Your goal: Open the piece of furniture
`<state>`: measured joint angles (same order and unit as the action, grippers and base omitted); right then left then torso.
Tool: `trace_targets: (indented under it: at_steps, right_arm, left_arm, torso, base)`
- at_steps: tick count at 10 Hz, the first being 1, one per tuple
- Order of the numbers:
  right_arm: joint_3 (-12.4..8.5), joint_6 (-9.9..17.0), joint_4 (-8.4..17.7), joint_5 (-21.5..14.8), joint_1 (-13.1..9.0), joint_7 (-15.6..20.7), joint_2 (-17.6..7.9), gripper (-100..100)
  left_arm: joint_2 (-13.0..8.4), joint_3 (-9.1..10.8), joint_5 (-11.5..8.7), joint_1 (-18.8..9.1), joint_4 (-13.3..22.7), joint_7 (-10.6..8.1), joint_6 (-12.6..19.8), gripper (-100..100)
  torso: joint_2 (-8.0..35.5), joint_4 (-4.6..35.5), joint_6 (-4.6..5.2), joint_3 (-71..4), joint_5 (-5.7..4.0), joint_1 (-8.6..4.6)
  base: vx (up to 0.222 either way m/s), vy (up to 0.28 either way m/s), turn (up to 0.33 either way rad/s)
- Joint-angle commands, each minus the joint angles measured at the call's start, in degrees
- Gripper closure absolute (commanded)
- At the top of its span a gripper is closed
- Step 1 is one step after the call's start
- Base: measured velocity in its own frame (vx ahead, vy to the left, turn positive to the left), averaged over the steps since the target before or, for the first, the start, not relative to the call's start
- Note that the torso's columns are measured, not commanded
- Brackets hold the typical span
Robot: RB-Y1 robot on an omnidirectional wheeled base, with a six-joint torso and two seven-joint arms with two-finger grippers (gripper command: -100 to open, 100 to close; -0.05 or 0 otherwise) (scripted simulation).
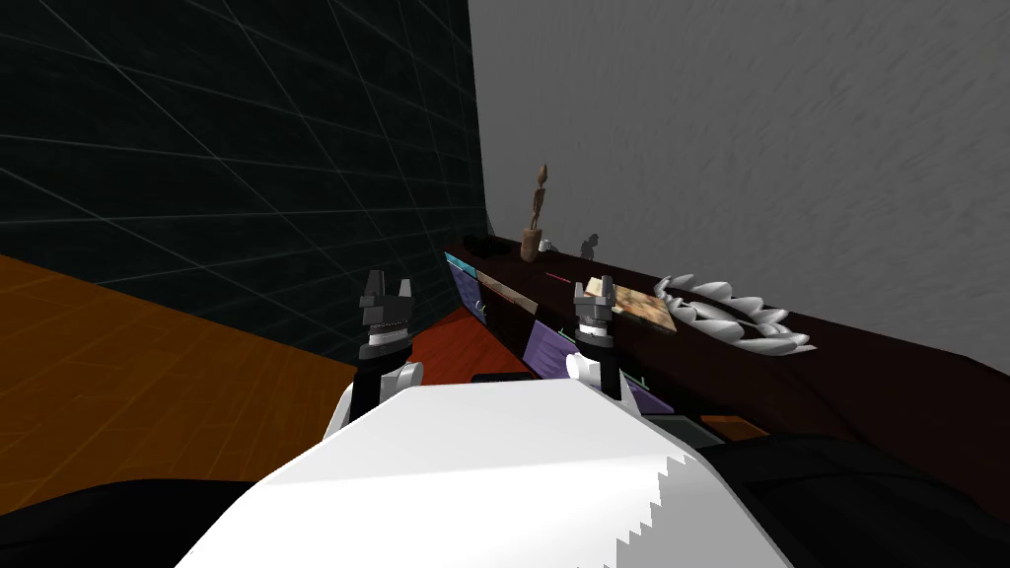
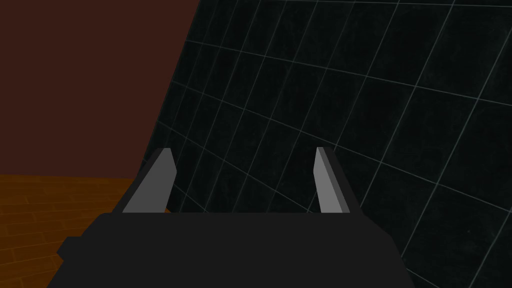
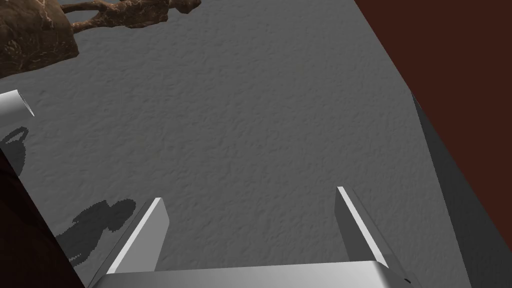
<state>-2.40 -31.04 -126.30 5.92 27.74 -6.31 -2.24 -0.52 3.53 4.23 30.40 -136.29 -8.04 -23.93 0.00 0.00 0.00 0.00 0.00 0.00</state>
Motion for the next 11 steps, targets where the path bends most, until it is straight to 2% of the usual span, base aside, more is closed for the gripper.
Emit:
trace_targets:
  at_steps: [1, 9, 10, 11]
  right_arm:
    - [0.0, 0.0, 0.0, 0.0, 0.0, 0.0, 0.0, 0]
    - [0.0, 0.0, 0.0, 0.0, 0.0, 0.0, 0.0, 0]
    - [-0.3, 0.0, 0.0, -1.3, -0.2, 1.5, -2.2, -100]
    - [-0.6, 0.1, 0.1, -2.2, -0.2, 2.4, -3.1, -100]
  left_arm:
    - [0.0, 0.00, 0.0, 0.0, 0.0, 0.00, 0.0, 0]
    - [0.0, 0.00, 0.0, 0.0, 0.0, 0.00, 0.0, 0]
    - [0.0, 0.00, 0.0, 0.0, 0.0, 0.00, 0.0, 0]
    - [0.0, 0.00, 0.0, 0.0, 0.0, 0.00, 0.0, 0]
  torso:
    - [2.3, 2.3, 0.00, -4.7, 0.00, 0.00]
    - [35.4, 35.4, 0.00, -70.7, 0.00, 0.00]
    - [39.5, 39.5, 0.05, -79.2, -0.15, -0.16]
    - [41.3, 41.2, 0.04, -83.2, -0.24, -0.25]
  base:
    - [0.000, 0.000, 0.000]
    - [0.001, 0.000, 0.001]
    - [0.012, 0.023, -0.034]
    - [0.011, 0.040, -0.051]
